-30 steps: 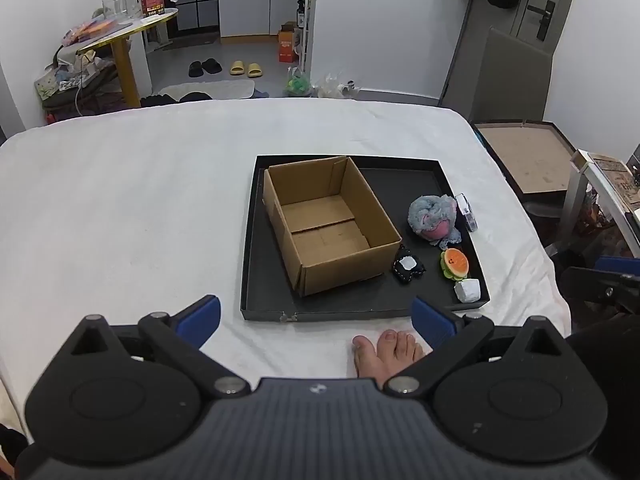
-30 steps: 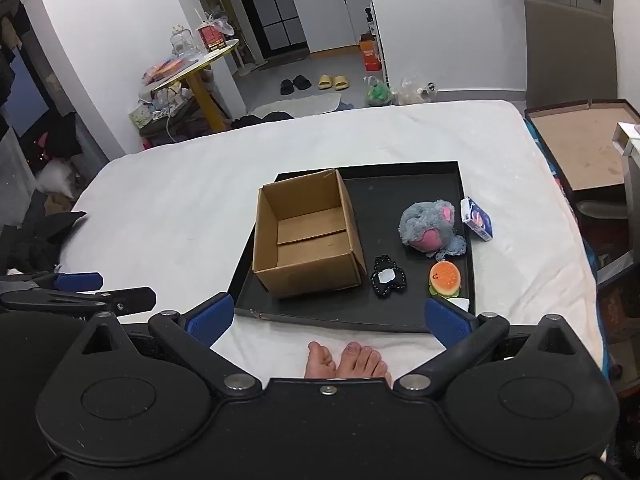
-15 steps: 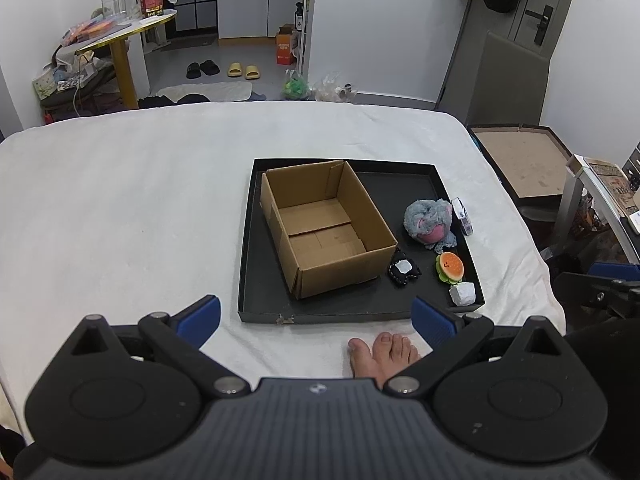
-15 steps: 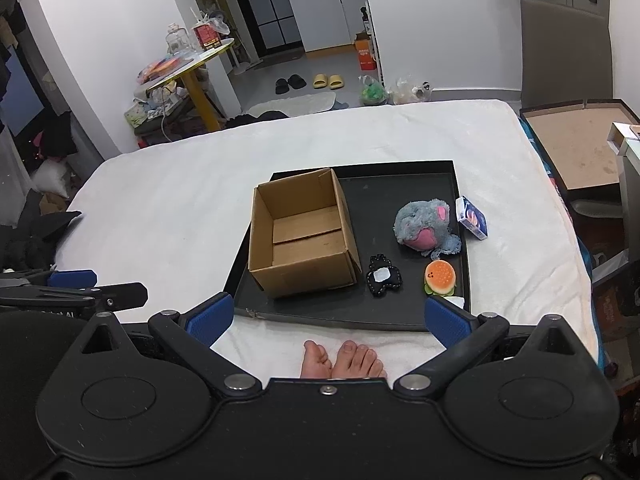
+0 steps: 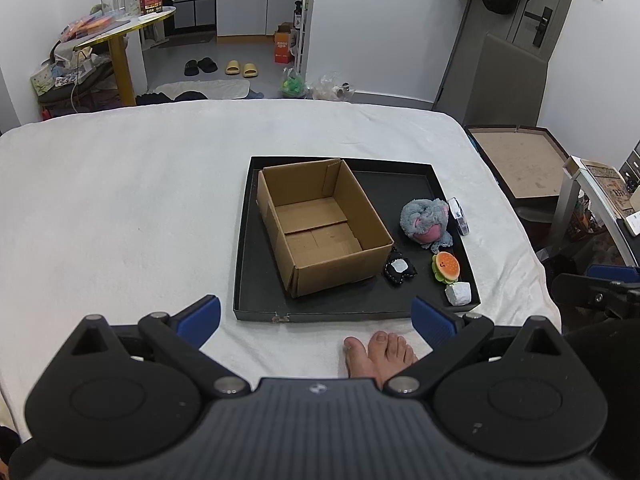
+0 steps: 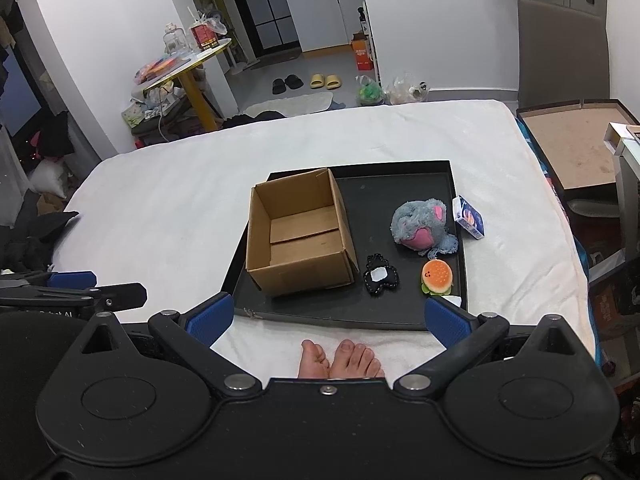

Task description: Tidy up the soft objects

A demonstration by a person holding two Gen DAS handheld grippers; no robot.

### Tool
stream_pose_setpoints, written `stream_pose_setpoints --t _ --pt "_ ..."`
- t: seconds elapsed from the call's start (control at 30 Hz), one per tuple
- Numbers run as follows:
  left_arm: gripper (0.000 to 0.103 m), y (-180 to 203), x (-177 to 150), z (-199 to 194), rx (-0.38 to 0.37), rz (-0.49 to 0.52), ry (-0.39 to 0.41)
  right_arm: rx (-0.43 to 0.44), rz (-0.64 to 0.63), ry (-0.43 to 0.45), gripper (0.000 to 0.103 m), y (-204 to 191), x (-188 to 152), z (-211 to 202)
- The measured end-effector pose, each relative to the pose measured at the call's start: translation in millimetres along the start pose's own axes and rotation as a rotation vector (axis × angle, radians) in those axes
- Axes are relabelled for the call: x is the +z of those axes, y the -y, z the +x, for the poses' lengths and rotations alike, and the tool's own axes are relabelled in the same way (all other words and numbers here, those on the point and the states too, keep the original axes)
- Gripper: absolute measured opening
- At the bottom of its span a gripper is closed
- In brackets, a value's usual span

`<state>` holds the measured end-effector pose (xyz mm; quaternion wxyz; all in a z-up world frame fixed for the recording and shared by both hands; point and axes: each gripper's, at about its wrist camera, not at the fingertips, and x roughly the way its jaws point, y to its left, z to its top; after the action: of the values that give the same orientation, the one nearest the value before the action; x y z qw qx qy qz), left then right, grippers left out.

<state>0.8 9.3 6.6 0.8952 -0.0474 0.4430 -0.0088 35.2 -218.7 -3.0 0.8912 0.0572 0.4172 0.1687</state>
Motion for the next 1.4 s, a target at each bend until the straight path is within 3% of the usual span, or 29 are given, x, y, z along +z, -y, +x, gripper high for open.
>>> stream_pose_setpoints --t 1.4 --pt "0.101 5.6 -1.8 -3.1 0.005 0.001 0.006 -0.008 0.001 0.008 0.103 6.0 2.4 -2.5"
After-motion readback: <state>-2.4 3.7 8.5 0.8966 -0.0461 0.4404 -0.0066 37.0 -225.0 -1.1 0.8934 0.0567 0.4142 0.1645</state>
